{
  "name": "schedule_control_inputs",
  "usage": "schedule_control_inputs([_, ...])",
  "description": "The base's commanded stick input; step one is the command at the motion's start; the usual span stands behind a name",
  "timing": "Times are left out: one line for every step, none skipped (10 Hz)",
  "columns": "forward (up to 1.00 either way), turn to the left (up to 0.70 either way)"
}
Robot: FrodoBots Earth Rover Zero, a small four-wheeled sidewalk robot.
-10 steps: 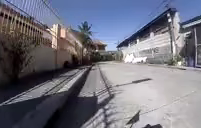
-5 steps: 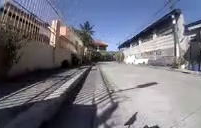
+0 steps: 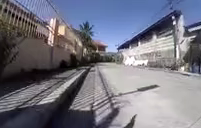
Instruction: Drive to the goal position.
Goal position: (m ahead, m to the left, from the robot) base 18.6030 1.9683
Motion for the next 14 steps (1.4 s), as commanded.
schedule_control_inputs([0.70,-0.03])
schedule_control_inputs([0.70,-0.03])
schedule_control_inputs([0.70,-0.03])
schedule_control_inputs([0.70,-0.03])
schedule_control_inputs([0.70,-0.03])
schedule_control_inputs([0.70,-0.03])
schedule_control_inputs([0.70,-0.03])
schedule_control_inputs([0.70,-0.03])
schedule_control_inputs([0.70,-0.03])
schedule_control_inputs([0.70,-0.03])
schedule_control_inputs([0.70,-0.03])
schedule_control_inputs([0.70,-0.03])
schedule_control_inputs([0.70,-0.03])
schedule_control_inputs([0.70,-0.03])
